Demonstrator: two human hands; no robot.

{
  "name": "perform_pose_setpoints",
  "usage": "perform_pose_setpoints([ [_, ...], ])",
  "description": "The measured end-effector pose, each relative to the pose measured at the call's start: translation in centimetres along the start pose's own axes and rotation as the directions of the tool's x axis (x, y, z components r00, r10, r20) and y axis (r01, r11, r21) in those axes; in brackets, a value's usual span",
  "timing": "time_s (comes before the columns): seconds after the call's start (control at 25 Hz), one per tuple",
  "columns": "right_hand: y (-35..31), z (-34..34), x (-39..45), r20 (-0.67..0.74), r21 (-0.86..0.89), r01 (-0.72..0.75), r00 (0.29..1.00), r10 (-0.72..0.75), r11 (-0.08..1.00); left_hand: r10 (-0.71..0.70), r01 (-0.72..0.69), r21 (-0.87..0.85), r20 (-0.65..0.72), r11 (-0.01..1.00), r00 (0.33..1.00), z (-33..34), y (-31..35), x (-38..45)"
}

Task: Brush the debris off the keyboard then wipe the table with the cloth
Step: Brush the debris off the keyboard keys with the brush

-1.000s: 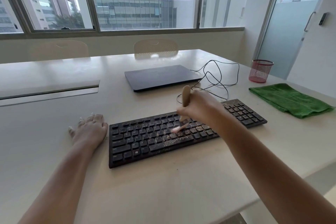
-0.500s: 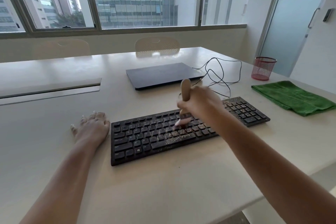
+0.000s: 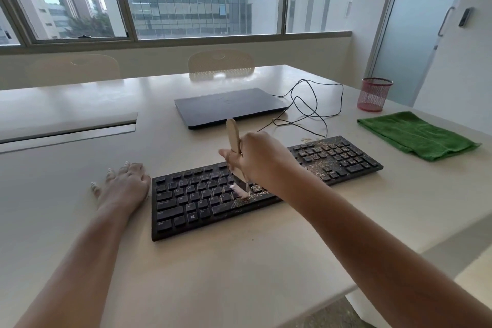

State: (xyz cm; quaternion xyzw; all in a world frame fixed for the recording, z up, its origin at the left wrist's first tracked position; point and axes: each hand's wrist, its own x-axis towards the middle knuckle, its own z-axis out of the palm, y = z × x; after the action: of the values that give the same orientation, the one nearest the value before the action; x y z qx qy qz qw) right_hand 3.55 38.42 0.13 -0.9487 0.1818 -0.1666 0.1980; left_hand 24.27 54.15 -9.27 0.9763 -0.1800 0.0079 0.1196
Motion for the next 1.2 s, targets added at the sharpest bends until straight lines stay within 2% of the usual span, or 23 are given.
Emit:
perform_pose_setpoints([
  [0.08,-0.5,-0.3,0.4,-0.006,0.059,-0.012,1.000,0.012,0.998,0.000,0.000,0.003,0.004,1.000,1.000,0.1,0.0,-0.1],
  [0.2,-2.2,0.9,0.7,0.135,0.318,-0.022,0.991,-0.022,0.948,0.002,-0.002,0.007,-0.003,1.000,1.000,0.0,-0.2,0.0],
  [0.24,-2.5,1.3,0.7,0.176,0.337,-0.003,0.983,-0.060,0.941,0.002,-0.002,0.003,-0.001,1.000,1.000,0.0,-0.2,0.0],
  [0.32,-1.8,1.0,0.8,0.212,0.217,0.039,0.973,-0.087,0.975,0.003,-0.003,-0.002,0.001,1.000,1.000,0.0,-0.2,0.0],
  [0.44,0.6,-1.5,1.5,0.188,-0.048,-0.033,0.981,0.042,0.998,0.002,-0.002,0.006,0.000,1.000,1.000,0.0,-0.2,0.0],
  [0.48,1.1,-2.1,1.6,0.144,-0.048,-0.065,0.987,0.071,0.997,0.004,-0.004,0.002,0.001,1.000,1.000,0.1,-0.2,0.1],
  [0.56,0.7,-1.9,1.6,0.079,0.145,-0.084,0.994,0.073,0.986,0.005,-0.005,-0.006,0.005,1.000,1.000,0.1,-0.2,0.1],
  [0.64,-1.1,-0.5,1.0,0.084,0.276,-0.078,0.995,0.057,0.958,0.003,-0.003,-0.008,0.006,1.000,1.000,0.0,-0.2,0.1],
  [0.88,-1.7,-0.2,-0.1,0.195,0.056,-0.022,0.981,0.011,0.998,0.003,-0.003,0.000,0.005,1.000,1.000,0.0,-0.1,0.0],
  [0.96,-2.2,-0.9,0.1,0.129,-0.002,0.061,0.990,-0.061,0.998,0.005,-0.005,0.004,0.008,1.000,1.000,0.1,-0.1,0.0],
  [1.0,-2.7,-0.8,0.1,0.129,0.040,0.103,0.986,-0.108,0.994,0.004,-0.004,0.000,0.008,1.000,1.000,0.1,-0.1,0.1],
  [1.08,-3.9,0.2,-0.1,0.225,0.213,0.168,0.950,-0.216,0.962,0.000,0.000,0.003,0.005,1.000,1.000,0.1,-0.2,0.1],
  [1.12,-4.2,1.0,-0.3,0.270,0.231,0.200,0.927,-0.261,0.952,0.000,0.000,0.007,0.004,1.000,1.000,0.2,-0.2,0.1],
  [1.2,-3.6,1.1,-0.6,0.299,0.124,0.226,0.920,-0.254,0.966,0.004,-0.004,0.008,0.005,1.000,1.000,0.1,-0.2,0.1],
])
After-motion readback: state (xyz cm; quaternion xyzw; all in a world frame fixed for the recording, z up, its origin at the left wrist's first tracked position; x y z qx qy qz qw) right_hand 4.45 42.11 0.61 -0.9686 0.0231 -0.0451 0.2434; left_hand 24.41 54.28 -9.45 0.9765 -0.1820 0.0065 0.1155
